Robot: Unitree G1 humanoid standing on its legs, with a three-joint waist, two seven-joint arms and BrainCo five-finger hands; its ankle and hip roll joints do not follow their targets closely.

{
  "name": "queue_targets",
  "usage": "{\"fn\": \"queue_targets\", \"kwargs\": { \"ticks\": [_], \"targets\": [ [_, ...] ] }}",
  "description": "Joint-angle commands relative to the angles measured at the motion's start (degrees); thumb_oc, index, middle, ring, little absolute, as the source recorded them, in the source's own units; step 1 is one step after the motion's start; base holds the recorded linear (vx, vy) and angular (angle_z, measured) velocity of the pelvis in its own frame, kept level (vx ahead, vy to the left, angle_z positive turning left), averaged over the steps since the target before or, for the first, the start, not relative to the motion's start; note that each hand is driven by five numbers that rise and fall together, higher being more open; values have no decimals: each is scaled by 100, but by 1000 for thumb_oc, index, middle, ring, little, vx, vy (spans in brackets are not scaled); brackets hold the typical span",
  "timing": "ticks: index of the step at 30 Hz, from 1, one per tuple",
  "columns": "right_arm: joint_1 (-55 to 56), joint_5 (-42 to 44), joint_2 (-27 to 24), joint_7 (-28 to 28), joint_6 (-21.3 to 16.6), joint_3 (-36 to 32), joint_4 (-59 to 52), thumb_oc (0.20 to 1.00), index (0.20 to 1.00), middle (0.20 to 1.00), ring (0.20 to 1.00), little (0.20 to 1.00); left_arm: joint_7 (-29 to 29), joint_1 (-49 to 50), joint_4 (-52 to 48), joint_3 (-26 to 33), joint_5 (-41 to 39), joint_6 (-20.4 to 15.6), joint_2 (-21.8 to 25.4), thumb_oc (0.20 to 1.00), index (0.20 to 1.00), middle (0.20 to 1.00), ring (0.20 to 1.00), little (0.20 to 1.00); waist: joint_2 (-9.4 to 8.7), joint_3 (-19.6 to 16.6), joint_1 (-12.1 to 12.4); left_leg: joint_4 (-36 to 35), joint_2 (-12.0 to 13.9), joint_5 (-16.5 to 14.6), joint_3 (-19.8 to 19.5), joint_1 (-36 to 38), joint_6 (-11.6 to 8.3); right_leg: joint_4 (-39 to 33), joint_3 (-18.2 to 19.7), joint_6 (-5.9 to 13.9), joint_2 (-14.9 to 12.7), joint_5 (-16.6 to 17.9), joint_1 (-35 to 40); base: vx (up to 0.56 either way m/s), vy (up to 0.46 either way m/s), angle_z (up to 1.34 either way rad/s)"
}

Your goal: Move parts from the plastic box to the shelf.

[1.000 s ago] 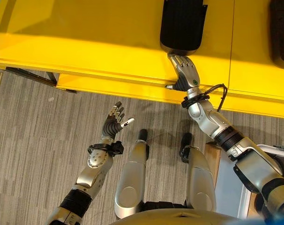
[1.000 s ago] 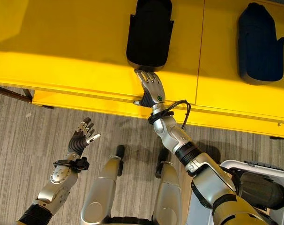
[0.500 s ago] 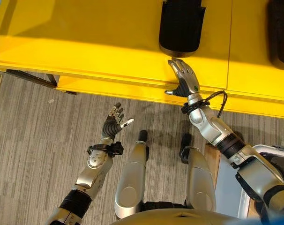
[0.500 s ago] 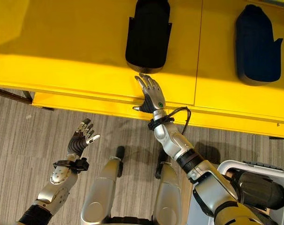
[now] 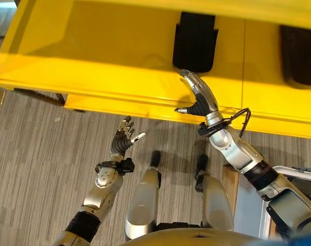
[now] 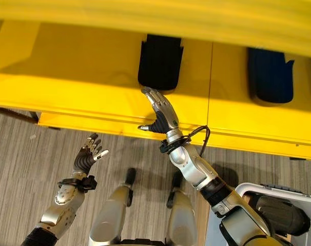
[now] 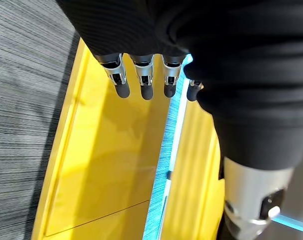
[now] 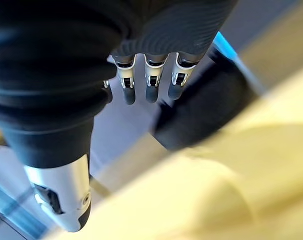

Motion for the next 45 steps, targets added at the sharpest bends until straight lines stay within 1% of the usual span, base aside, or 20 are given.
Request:
{"fn": "queue_targets", "kwargs": {
  "ticks": [1,5,8,10,11,15,17,20,23,24,26,27,28,30,32,35,37,39,40,45],
  "targets": [
    [128,360,13,71,-474,-159,-566,1000,1000,1000,1000,1000,-83,294,-249,117,174,-151,43,1000,1000,1000,1000,1000,-229,-477,-16,-509,235,84,272,203,36,-489,2,405,-230,204,417,38,35,-12],
    [136,323,-104,109,-497,-355,-1050,1000,1000,1000,1000,1000,-114,300,-260,166,211,-112,-26,1000,1000,1000,1000,1000,-308,-668,-40,-665,202,96,338,408,60,-779,-20,474,-264,370,630,34,48,-8],
    [144,488,-100,153,-534,-496,-1277,1000,1000,1000,1000,1000,-144,243,-281,140,187,-92,-103,1000,1000,1000,1000,1000,-355,-817,-68,-422,106,-138,447,506,159,-838,65,546,-367,444,810,22,120,-6],
    [154,490,-104,161,-527,-503,-1292,1000,1000,1000,1000,1000,-144,243,-280,137,187,-92,-103,1000,1000,1000,1000,1000,-356,-802,-55,-408,104,-152,458,521,164,-844,75,552,-370,445,827,22,112,-10],
    [260,656,-155,249,-555,-618,-1419,1000,1000,1000,1000,1000,-171,211,-269,139,200,-73,-161,1000,1000,1000,1000,1000,-356,-886,-101,-280,-2,-307,525,606,240,-788,142,612,-465,489,915,31,185,-19],
    [640,813,-313,422,-621,-871,-1595,1000,1000,1000,1000,1000,-227,209,-231,231,306,-37,-228,1000,1000,1000,1000,1000,-376,-1108,-219,-121,-204,-499,626,696,364,-767,264,713,-634,669,1019,20,189,-9],
    [974,986,-388,563,-662,-1061,-1662,1000,1000,1000,1000,1000,-277,203,-176,322,379,-24,-245,1000,1000,1000,1000,1000,-401,-1221,-325,-70,-369,-606,709,759,476,-766,416,779,-750,951,995,-9,193,-2],
    [1149,965,-389,593,-665,-1183,-1719,1000,1000,1000,1000,1000,-297,168,-129,369,484,-20,-204,1000,1000,1000,1000,1000,-404,-1259,-398,-84,-422,-653,806,783,548,-837,515,826,-790,1241,903,-38,124,-13],
    [1290,1005,-236,580,-654,-1237,-1701,1000,1000,1000,1000,1000,-235,211,-78,500,547,-54,-181,1000,1000,1000,1000,1000,-393,-1302,-462,-379,-385,-597,1067,935,631,-1009,577,938,-762,1815,642,-37,121,-33],
    [1255,990,-187,580,-635,-1199,-1668,1000,1000,1000,1000,1000,-191,240,-114,553,560,-68,-162,1000,1000,1000,1000,1000,-359,-1278,-443,-505,-311,-563,1175,1019,636,-1050,448,970,-732,1901,554,-45,125,-109],
    [1210,1207,-75,603,-637,-1145,-1607,1000,1000,1000,1000,1000,-147,301,-143,631,554,-65,-143,1000,1000,1000,1000,1000,-241,-1229,-392,-905,-183,-378,1365,1221,675,-762,-12,943,-614,1560,401,-95,212,-142],
    [1181,1293,-67,644,-651,-1125,-1615,1000,1000,1000,1000,1000,-160,362,-186,669,523,-20,-168,1000,1000,1000,1000,1000,-100,-1190,-330,-1148,-50,-259,1620,1386,692,-284,-512,794,-503,849,443,-91,208,-93],
    [1182,1295,-69,645,-649,-1126,-1618,1000,1000,1000,1000,1000,-161,363,-187,669,523,-19,-169,1000,1000,1000,1000,1000,-101,-1179,-326,-1166,-51,-254,1624,1410,688,-253,-506,790,-506,825,442,-74,186,-87],
    [1166,1503,14,667,-662,-1093,-1567,1000,1000,1000,1000,1000,-166,442,-202,712,493,27,-181,1000,1000,1000,1000,1000,-20,-1213,-207,-1332,49,-257,1808,1547,681,288,-980,696,-523,289,628,31,96,-91],
    [1048,1568,87,706,-647,-1048,-1555,1000,1000,1000,1000,1000,-225,594,-283,783,381,79,-182,1000,1000,1000,1000,1000,-12,-1284,-113,-1448,76,-229,2114,1675,701,643,-1136,568,-500,-112,979,18,-1,-100],
    [843,1605,199,722,-618,-900,-1450,1000,1000,1000,1000,1000,-230,681,-342,860,329,107,-178,1000,1000,1000,1000,1000,-16,-1360,-10,-1424,77,-218,2312,1694,730,751,-1054,548,-459,-221,1181,-13,-85,-96],
    [727,1595,240,731,-620,-812,-1436,1000,1000,1000,1000,1000,-238,778,-396,952,297,87,-215,1000,1000,1000,1000,1000,-30,-1440,89,-1397,100,-234,2514,1673,698,372,-1163,559,-495,-218,1468,-29,-131,-75],
    [651,1593,240,755,-615,-767,-1398,1000,1000,1000,1000,1000,-253,856,-384,1040,274,83,-283,1000,1000,1000,1000,1000,-31,-1487,106,-1365,172,-182,2666,1681,611,-81,-1099,523,-340,-331,1610,-25,-233,-49],
    [643,1619,219,794,-610,-732,-1404,1000,1000,1000,1000,1000,-245,865,-332,1092,273,79,-328,1000,1000,1000,1000,1000,-21,-1539,72,-1313,305,-117,2792,1657,497,-455,-954,460,-131,-418,1681,-4,-237,-55],
    [840,1641,61,881,-623,-821,-1563,1000,1000,1000,1000,1000,-299,894,-305,1094,266,88,-444,1000,1000,1000,1000,1000,-10,-1608,-69,-1434,574,182,3058,1666,239,-1051,-756,354,221,-402,1831,-4,-222,-55]
  ]
}}
